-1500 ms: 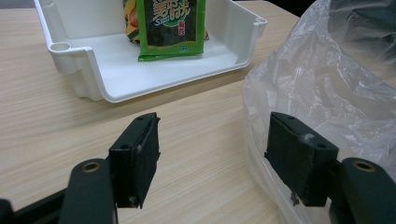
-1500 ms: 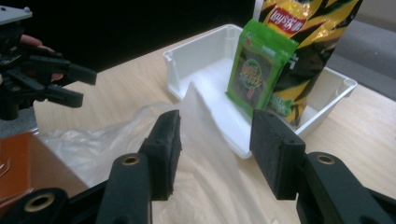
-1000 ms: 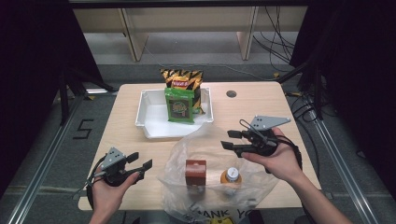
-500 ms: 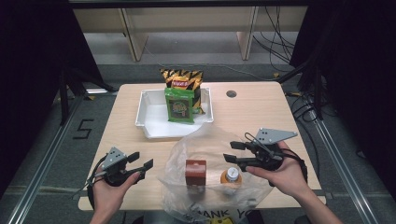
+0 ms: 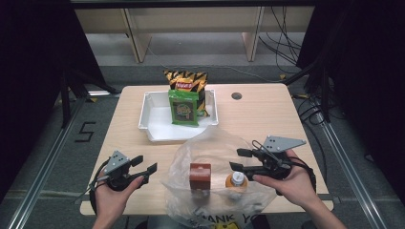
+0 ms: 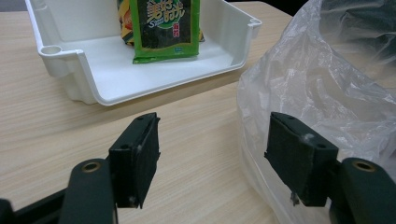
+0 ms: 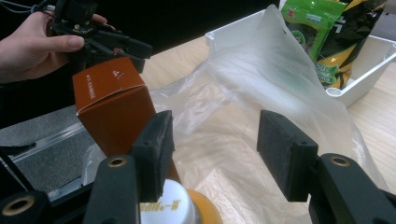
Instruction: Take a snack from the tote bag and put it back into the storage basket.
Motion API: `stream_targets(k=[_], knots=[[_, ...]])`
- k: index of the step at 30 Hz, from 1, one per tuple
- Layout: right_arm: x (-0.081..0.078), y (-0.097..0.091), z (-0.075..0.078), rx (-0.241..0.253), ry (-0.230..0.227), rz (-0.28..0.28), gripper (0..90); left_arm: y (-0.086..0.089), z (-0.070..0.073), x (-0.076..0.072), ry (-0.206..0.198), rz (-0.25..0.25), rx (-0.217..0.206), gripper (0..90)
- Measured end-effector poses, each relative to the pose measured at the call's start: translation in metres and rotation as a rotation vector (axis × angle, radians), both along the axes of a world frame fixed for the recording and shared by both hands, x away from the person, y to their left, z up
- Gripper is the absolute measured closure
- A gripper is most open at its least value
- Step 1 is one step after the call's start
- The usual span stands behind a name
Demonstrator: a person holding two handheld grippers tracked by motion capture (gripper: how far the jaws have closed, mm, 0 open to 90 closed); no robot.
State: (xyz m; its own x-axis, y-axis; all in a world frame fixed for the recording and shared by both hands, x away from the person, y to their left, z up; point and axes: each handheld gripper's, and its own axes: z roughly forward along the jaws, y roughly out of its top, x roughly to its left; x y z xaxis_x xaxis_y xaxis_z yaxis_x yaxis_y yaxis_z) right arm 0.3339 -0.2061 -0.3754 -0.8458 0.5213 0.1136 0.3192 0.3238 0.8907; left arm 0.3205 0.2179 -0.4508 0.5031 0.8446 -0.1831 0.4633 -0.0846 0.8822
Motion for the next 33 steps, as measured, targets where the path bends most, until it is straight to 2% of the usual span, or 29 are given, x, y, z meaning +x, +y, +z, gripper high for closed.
stream_targets(k=[1,2,4,5,6,7,9,10,11,12,13,15,16,17,18,20,21,23,24,25,26,27,28,30,31,32,33], knots=[[0.000,-0.002,0.001,-0.012,0.000,0.008,46.2,0.000,0.000,0.000,0.001,0.003,0.000,33.9],[-0.003,-0.002,0.002,-0.013,0.032,-0.009,46.2,0.000,-0.001,0.001,0.003,-0.002,-0.004,33.9],[-0.002,-0.003,0.002,0.000,0.036,0.003,46.1,0.001,-0.001,0.001,0.001,-0.001,-0.001,33.9],[-0.001,-0.004,0.001,0.001,0.002,-0.004,46.1,0.000,-0.001,0.001,0.000,0.003,-0.002,33.9],[-0.001,-0.005,0.001,-0.001,0.002,0.005,46.1,0.000,0.000,0.000,0.001,0.002,-0.003,33.9],[-0.003,-0.004,0.001,0.012,0.029,0.007,46.0,0.000,0.000,0.000,0.003,0.007,0.001,33.9],[-0.004,-0.006,0.001,-0.008,0.020,0.012,46.0,0.000,0.000,0.000,0.004,0.006,-0.001,33.9],[-0.004,-0.006,0.001,-0.005,0.018,0.015,46.0,0.000,-0.001,0.000,0.003,0.002,-0.006,33.9],[-0.006,-0.004,0.000,0.019,0.032,0.010,46.0,-0.001,-0.001,0.000,0.002,0.004,-0.007,33.9],[-0.005,-0.006,0.000,0.000,0.008,0.022,46.0,-0.001,-0.001,0.000,0.002,0.001,-0.006,33.9],[-0.007,-0.004,-0.002,0.018,0.045,0.017,46.0,-0.001,0.000,0.000,0.003,0.004,-0.001,33.9],[-0.007,-0.005,-0.003,0.004,0.010,0.026,46.3,-0.001,0.000,-0.001,-0.001,-0.002,0.003,33.9],[-0.009,-0.004,-0.004,0.009,0.043,0.031,46.4,-0.001,0.000,-0.002,-0.004,-0.005,-0.003,33.9],[-0.008,-0.005,-0.005,-0.004,0.006,0.039,46.5,-0.001,0.001,-0.002,-0.004,-0.002,0.004,33.9],[-0.011,-0.004,-0.005,-0.007,0.025,0.026,46.5,-0.001,0.001,-0.002,-0.006,-0.003,-0.003,33.9],[-0.011,-0.003,-0.006,-0.012,0.009,0.041,46.6,-0.001,0.002,-0.003,-0.009,-0.005,-0.009,33.9],[-0.013,-0.002,-0.007,-0.021,0.028,0.047,46.7,-0.001,0.002,-0.003,-0.010,-0.004,-0.007,33.9],[-0.014,0.000,-0.008,-0.012,0.023,0.057,46.7,-0.001,0.003,-0.004,-0.013,-0.005,-0.002,33.9],[-0.015,-0.001,-0.007,-0.033,0.015,0.055,46.8,-0.001,0.003,-0.004,-0.013,-0.003,-0.001,33.9],[-0.016,0.001,-0.008,-0.014,0.033,0.081,47.0,-0.001,0.003,-0.004,-0.013,-0.009,-0.003,33.9],[-0.016,0.001,-0.009,-0.033,0.012,0.058,47.2,-0.001,0.003,-0.004,-0.014,-0.007,0.001,33.9],[-0.017,0.002,-0.010,-0.023,0.023,0.063,47.2,-0.001,0.003,-0.004,-0.013,-0.007,0.002,33.9],[-0.017,0.002,-0.012,-0.030,0.013,0.061,47.2,-0.001,0.002,-0.004,-0.011,-0.006,0.001,33.9],[-0.020,0.003,-0.016,-0.031,0.038,0.058,46.7,-0.002,0.002,-0.004,-0.010,-0.008,0.002,33.8],[-0.022,0.004,-0.017,-0.001,0.068,0.071,46.1,-0.002,0.002,-0.003,-0.011,-0.008,0.003,33.9],[-0.020,0.003,-0.019,-0.038,0.050,0.068,45.3,-0.002,0.002,-0.003,-0.011,-0.008,0.003,33.8],[-0.022,0.004,-0.020,-0.018,0.073,0.083,44.4,-0.002,0.002,-0.003,-0.010,-0.008,0.003,33.9]])
